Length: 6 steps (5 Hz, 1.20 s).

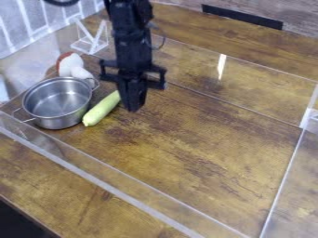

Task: Move the green spoon to the right

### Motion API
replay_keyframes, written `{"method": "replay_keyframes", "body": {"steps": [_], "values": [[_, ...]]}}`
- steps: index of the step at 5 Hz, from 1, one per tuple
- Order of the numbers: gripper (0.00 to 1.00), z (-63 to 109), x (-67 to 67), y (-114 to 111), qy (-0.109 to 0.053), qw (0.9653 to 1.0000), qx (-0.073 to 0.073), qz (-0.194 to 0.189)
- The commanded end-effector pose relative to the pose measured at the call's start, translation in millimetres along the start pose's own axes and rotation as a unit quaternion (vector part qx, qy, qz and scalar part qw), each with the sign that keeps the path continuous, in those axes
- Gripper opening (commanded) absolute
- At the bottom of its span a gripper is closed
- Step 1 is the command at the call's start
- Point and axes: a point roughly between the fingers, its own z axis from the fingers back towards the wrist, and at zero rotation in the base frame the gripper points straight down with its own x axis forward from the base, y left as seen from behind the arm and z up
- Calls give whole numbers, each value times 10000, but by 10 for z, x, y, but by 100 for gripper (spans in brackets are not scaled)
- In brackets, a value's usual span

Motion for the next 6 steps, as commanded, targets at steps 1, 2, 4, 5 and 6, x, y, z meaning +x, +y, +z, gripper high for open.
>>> {"method": "replay_keyframes", "body": {"steps": [1, 2, 4, 5, 6], "values": [[0, 495, 89, -286, -447, 9984, -187, -275], [100, 421, 76, -157, -359, 9989, -136, -260], [100, 119, 42, -36, -74, 9979, 30, -644], [100, 93, -2, 115, -113, 9974, 174, -686], [100, 85, 14, 220, -128, 9969, 247, -733]]}}
